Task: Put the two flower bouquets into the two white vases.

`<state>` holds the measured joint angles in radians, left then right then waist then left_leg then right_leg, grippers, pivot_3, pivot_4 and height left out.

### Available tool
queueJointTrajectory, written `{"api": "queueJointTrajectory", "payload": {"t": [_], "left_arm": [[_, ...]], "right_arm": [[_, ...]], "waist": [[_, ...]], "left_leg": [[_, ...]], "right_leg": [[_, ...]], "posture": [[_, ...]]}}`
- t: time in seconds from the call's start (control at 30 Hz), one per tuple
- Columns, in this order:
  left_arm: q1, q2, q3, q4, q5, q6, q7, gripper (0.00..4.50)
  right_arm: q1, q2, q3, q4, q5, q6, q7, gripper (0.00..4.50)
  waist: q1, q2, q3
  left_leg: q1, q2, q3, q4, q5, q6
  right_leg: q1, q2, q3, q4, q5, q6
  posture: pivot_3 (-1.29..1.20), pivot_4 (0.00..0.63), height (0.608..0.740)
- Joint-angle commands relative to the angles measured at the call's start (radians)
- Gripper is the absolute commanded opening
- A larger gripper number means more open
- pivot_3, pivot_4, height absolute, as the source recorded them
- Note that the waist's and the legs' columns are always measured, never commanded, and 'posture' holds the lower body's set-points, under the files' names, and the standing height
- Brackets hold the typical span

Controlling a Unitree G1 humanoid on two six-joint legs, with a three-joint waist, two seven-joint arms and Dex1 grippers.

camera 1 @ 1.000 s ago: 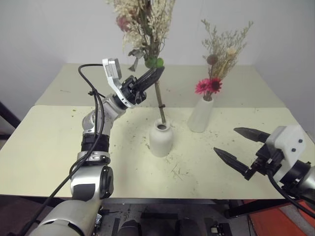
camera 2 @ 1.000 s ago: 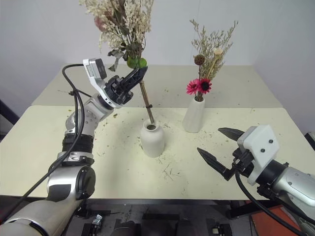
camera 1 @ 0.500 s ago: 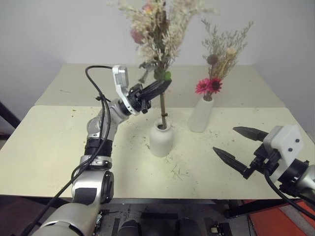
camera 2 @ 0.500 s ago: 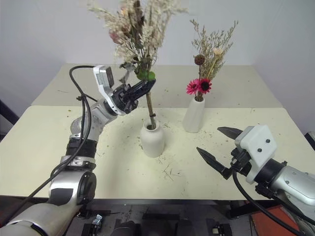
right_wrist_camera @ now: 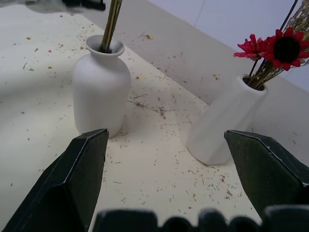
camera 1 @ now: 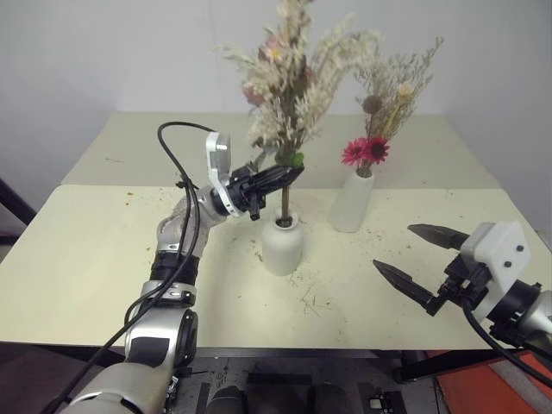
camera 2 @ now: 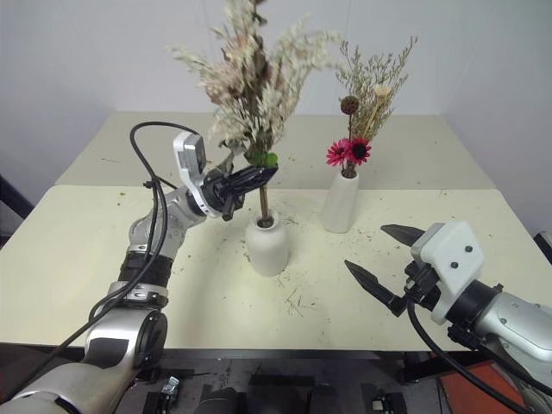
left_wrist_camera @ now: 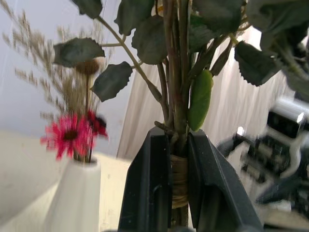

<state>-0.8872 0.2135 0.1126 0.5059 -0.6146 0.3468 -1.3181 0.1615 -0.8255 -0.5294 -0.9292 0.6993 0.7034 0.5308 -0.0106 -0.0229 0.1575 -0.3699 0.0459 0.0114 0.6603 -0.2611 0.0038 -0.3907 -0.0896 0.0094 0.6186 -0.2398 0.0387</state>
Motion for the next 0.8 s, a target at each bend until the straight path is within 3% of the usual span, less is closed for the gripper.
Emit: {"api": "queueJointTrajectory", "payload": {"t": [0.03,0.27,0.4,0.7,0.8], "left_arm": [[-0.003,-0.003,-0.003,-0.055,0.002,-0.024,0.0,0.15],[0.031,0.01,-0.022,-0.076,0.015,-0.033,-0.026,0.15],[0.034,0.028,0.0,-0.095,-0.028,0.015,-0.049,1.47],[0.081,0.168,-0.074,-0.163,0.074,-0.012,-0.084,4.28],[0.111,0.261,-0.164,-0.173,0.231,-0.114,-0.085,4.46]], "right_arm": [[-0.005,0.001,-0.025,-0.007,-0.007,-0.038,0.008,4.5],[-0.002,0.007,-0.014,0.001,-0.022,-0.049,0.015,4.5],[0.0,0.005,-0.017,0.003,-0.022,-0.05,0.021,4.5],[0.0,-0.003,-0.028,0.014,-0.021,-0.048,0.041,4.5],[0.0,-0.007,-0.029,0.02,-0.025,-0.049,0.049,4.5]], "waist": [[0.0,0.0,0.0],[-0.001,0.0,0.0],[-0.001,0.0,0.0],[-0.001,0.0,0.0],[0.0,0.001,0.0]], "left_leg": [[0.0,0.0,0.0,0.0,0.0,0.0],[0.0,0.0,0.0,0.0,0.0,0.0],[0.0,0.0,0.0,0.0,0.0,0.0],[0.0,0.0,-0.001,0.0,0.0,0.0],[0.001,0.0,-0.001,0.0,0.0,0.0]], "right_leg": [[0.0,0.0,0.0,0.0,0.0,0.0],[0.0,0.0,0.0,0.0,0.0,0.0],[0.0,0.0,0.0,0.0,0.0,0.0],[0.0,0.0,0.0,0.0,0.0,0.0],[0.0,0.0,0.0,0.0,0.0,0.0]], "posture": [[0.0,0.15,0.74],[0.0,0.15,0.74],[0.0,0.15,0.74],[0.0,0.15,0.74],[0.0,0.15,0.74]]}}
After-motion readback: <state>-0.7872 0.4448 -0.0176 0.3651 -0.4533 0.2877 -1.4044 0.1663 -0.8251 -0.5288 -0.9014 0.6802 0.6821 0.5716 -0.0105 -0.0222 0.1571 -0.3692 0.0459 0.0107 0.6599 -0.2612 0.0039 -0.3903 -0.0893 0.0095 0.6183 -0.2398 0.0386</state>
